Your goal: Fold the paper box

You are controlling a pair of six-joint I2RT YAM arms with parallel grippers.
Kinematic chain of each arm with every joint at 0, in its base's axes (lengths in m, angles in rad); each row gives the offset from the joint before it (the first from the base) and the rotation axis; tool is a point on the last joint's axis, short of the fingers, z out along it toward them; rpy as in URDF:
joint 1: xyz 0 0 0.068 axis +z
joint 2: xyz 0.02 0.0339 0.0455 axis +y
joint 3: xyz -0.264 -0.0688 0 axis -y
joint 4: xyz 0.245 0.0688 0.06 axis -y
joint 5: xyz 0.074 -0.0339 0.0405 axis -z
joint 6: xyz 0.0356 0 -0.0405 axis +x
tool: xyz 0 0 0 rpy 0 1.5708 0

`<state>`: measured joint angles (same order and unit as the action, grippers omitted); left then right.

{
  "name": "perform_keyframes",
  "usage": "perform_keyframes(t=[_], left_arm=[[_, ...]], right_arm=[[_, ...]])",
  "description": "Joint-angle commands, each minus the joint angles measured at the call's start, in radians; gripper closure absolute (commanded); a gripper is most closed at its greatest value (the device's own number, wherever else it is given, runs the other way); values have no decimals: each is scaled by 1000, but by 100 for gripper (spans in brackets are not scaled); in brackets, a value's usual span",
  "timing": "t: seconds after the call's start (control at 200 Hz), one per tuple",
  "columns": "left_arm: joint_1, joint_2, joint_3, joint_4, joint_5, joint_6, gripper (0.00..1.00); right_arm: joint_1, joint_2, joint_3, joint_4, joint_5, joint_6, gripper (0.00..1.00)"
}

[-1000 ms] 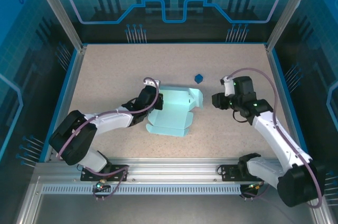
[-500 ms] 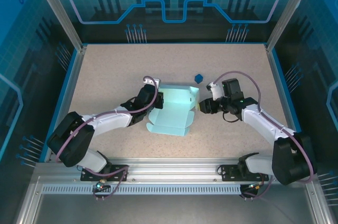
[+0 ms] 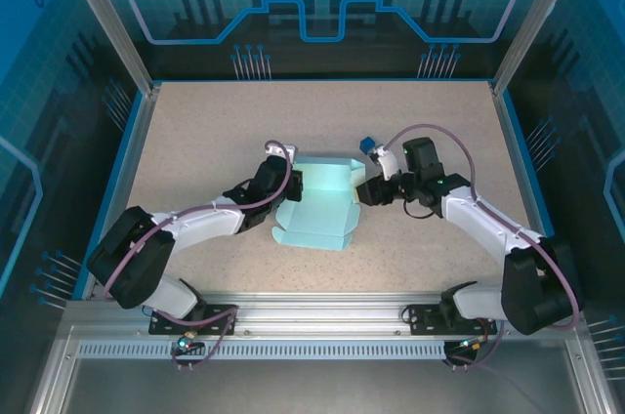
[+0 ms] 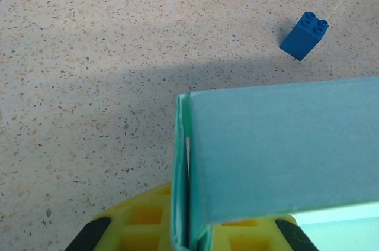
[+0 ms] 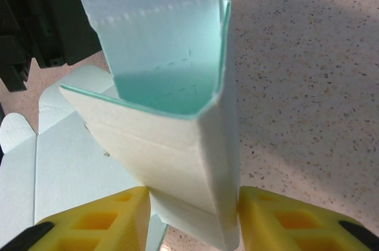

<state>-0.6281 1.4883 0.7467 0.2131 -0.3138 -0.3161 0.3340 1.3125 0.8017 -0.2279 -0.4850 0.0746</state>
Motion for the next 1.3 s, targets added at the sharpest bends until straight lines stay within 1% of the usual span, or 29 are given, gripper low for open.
perform_keyframes(t=[0.0, 0.13, 0.21, 0.295, 0.41, 0.49, 0.625, 0.71, 0.795, 0.81, 0.925, 1.031, 1.151, 1.201, 1.296], left_arm=[[0, -10, 40, -12, 40, -13, 100], [-2, -8, 46, -15, 42, -15, 100], [-2, -7, 47, -15, 42, -15, 100], [-2, -4, 46, -17, 43, -15, 100], [-2, -2, 47, -15, 47, -16, 100], [-4, -1, 47, -14, 50, -17, 100], [-5, 0, 48, -11, 55, -17, 100], [-6, 0, 49, -11, 56, -17, 100], [-8, 2, 50, -11, 58, -17, 100], [-8, 2, 51, -11, 58, -18, 100], [-9, -2, 51, -11, 57, -19, 100], [-9, -1, 51, -14, 56, -19, 100], [-11, 2, 55, -17, 54, -20, 100], [-11, 3, 57, -18, 53, -21, 100], [-10, 6, 58, -22, 46, -19, 100]], right_arm=[[18, 14, 39, 36, -46, -41, 60], [31, 20, 47, 50, -70, -59, 63], [42, 23, 47, 62, -54, -55, 62], [54, 21, 48, 75, -20, -40, 61], [77, 12, 52, 83, 84, -4, 58], [100, 6, 54, 87, 166, 13, 56], [158, 11, 66, 79, 339, 31, 56], [190, 24, 72, 80, 418, 42, 60], [218, 45, 72, 78, 497, 56, 61], [223, 48, 98, 77, 511, 60, 61], [263, 86, 139, 51, 657, 93, 63], [315, 135, 184, 10, 824, 121, 67], [369, 202, 251, -75, 1028, 162, 74], [388, 227, 270, -101, 1091, 174, 78], [418, 270, 303, -145, 1189, 197, 80]])
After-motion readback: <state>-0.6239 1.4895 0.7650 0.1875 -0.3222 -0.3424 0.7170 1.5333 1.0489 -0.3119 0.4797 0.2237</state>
